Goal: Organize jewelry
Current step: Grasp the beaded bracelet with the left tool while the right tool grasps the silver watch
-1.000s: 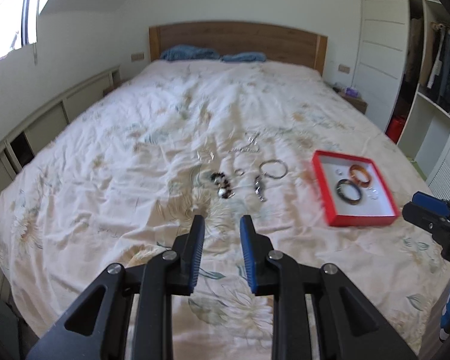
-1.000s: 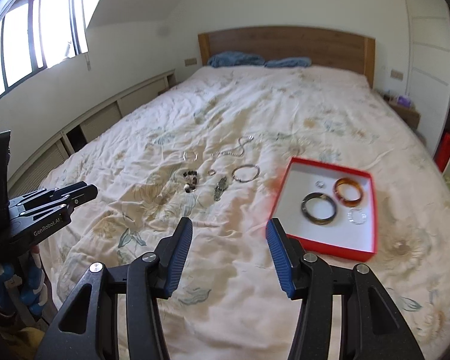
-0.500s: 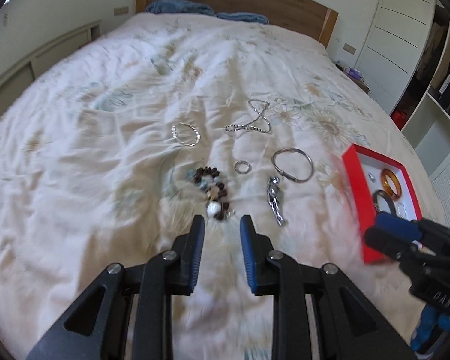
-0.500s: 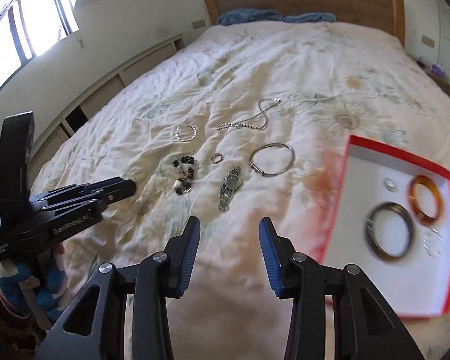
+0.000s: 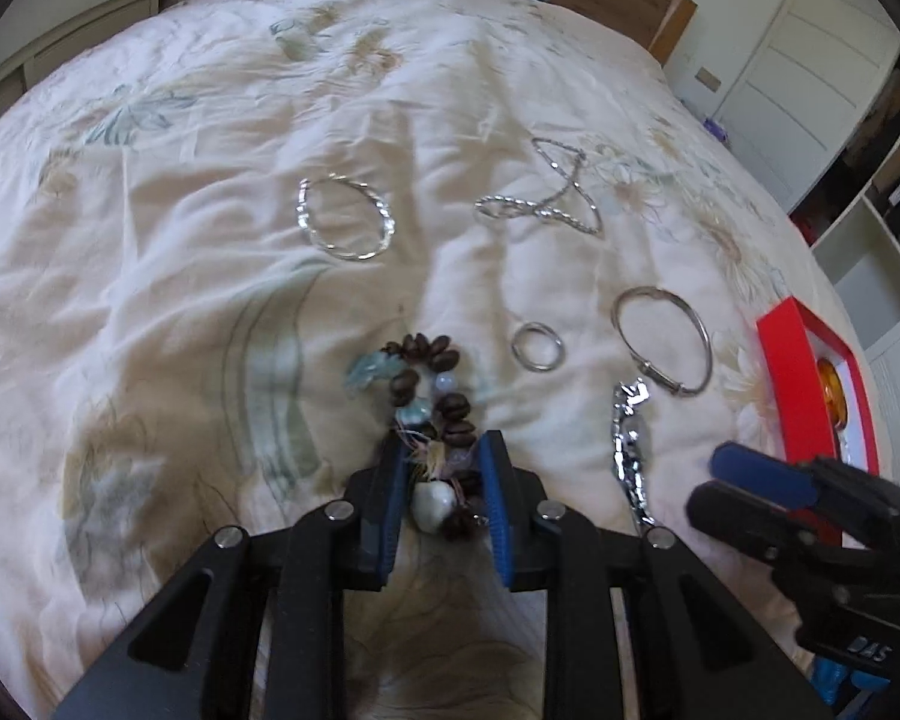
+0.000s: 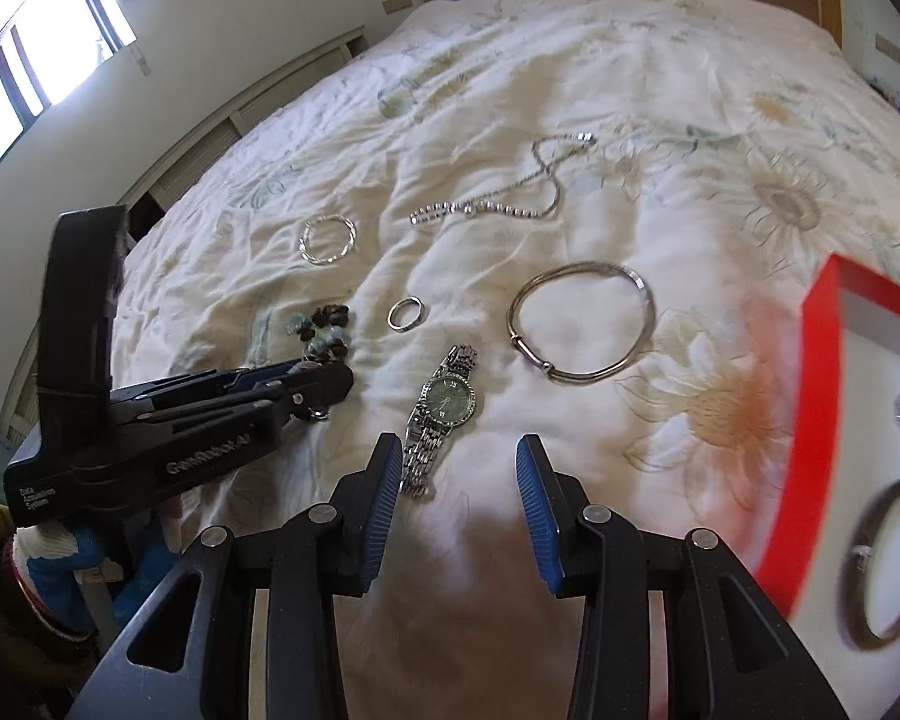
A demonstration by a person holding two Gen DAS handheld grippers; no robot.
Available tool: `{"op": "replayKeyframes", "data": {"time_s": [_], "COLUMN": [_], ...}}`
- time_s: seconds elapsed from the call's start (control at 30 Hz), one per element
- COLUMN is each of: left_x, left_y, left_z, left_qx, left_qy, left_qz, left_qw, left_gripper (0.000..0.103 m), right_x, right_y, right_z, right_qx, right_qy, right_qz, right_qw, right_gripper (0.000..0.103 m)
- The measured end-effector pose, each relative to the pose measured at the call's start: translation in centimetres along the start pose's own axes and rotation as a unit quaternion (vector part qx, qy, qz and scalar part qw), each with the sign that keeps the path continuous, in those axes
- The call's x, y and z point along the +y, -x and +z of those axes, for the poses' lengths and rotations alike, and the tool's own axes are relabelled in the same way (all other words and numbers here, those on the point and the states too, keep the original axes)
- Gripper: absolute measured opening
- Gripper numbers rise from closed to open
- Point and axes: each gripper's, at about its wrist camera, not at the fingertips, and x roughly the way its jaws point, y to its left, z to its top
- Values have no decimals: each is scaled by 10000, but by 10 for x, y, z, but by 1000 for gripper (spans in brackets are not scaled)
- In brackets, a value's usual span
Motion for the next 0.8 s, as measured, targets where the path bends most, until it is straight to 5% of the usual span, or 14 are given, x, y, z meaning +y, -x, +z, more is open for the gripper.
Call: {"op": "replayKeyframes", "data": {"time_s": [0.33, 0.47, 0.8], "left_x": [13, 13, -6], "left_y": [-3, 0, 41], "left_z": [-4, -4, -6], "left_qx": [-129, -178, -390], "left_qy": [180, 183, 70], "left_qz": [-224, -229, -153], "left_qw": [9995, 9994, 9991], "left_gripper": [17, 17, 15], "right_x": [3, 4, 7], "right_y": [-37, -44, 3], "right_z": [16, 17, 8], "right_qx": [100, 57, -342], "right_qy": [-71, -74, -186], "right_qz": [117, 89, 282], "right_qw": [9999, 9999, 9988], "right_gripper": [40, 22, 22]}}
